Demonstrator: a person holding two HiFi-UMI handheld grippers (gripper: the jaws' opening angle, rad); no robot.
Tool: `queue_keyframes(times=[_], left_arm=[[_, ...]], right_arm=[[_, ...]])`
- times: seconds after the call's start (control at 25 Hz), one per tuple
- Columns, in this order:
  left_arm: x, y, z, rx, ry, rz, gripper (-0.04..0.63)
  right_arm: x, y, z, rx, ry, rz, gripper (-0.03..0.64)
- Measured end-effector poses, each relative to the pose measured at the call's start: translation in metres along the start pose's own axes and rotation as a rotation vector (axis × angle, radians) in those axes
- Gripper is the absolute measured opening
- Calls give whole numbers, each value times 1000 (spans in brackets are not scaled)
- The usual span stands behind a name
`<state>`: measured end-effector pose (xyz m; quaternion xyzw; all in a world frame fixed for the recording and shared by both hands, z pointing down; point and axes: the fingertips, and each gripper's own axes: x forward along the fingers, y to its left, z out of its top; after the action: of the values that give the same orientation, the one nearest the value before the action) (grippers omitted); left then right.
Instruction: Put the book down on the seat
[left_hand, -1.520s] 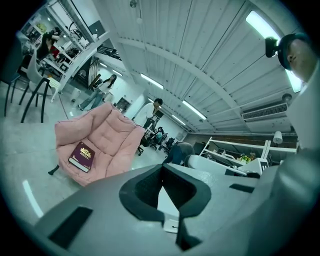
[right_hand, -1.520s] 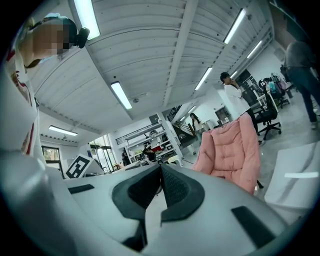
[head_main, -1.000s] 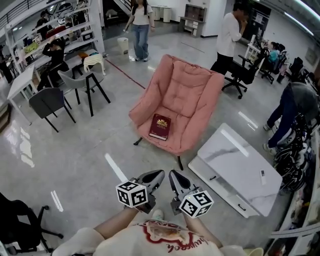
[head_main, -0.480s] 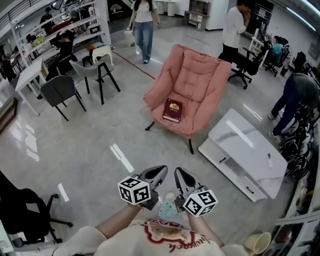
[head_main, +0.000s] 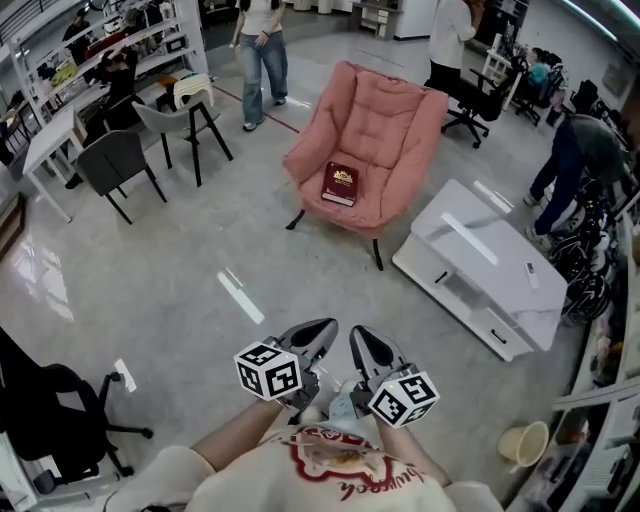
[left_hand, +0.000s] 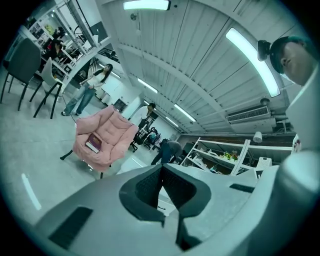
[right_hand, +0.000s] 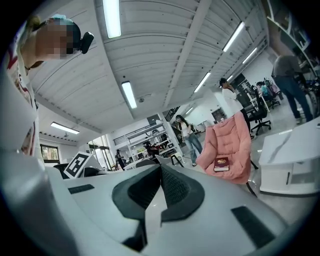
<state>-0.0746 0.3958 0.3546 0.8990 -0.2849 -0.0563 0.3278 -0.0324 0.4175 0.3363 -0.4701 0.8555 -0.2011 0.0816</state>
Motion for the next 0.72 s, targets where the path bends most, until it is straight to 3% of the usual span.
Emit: queue_keyframes(times=[0.48,0.72], left_arm=[[-1,-35,2,30,-41,-15,3],[0,-41,-11,25,-17,-16,3]], right_arm=[[-26,12,28,-82,-35,15,3],[-36,12,27,-82,-45,12,2]])
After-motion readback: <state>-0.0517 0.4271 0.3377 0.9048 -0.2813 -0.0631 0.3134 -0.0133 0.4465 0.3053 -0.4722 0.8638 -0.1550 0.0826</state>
